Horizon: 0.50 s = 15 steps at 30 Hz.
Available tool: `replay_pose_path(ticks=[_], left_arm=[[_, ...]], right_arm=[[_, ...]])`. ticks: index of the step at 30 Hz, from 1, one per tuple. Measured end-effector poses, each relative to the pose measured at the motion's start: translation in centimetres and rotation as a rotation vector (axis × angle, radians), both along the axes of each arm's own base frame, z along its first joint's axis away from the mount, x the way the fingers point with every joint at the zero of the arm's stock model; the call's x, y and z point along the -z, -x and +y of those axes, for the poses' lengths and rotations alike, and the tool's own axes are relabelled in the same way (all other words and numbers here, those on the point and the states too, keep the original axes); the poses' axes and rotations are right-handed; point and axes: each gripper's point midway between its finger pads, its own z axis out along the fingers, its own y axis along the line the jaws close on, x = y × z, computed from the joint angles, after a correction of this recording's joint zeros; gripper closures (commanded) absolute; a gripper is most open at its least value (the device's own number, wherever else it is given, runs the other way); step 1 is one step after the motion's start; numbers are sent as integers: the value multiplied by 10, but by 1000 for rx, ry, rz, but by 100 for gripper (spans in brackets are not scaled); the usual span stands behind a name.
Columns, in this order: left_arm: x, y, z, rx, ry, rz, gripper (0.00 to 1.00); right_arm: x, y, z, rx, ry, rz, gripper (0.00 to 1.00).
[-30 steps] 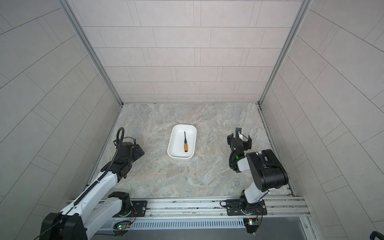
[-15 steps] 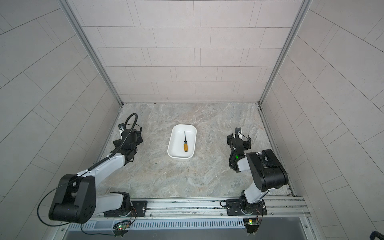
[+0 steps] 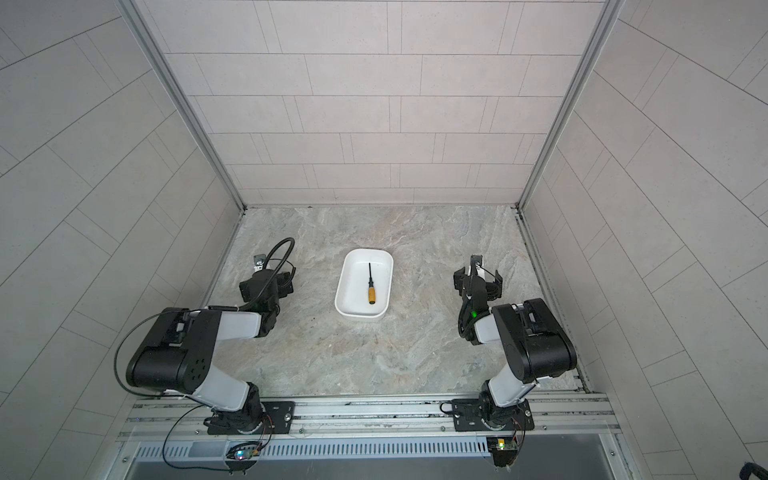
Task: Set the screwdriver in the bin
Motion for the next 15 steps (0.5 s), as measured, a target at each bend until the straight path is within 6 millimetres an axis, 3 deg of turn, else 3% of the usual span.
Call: replay_pose_path(ticks=[2, 7, 15], left_arm=[[7, 3, 0, 7, -1, 12, 0], [-10, -7, -6, 45, -6, -59, 0], [-14, -10, -10, 67, -10, -78, 0]], right_arm=[[0, 0, 0, 0, 0, 1, 1], [1, 0, 0, -2, -4, 0, 1], [6, -6, 9, -83, -29, 25, 1]])
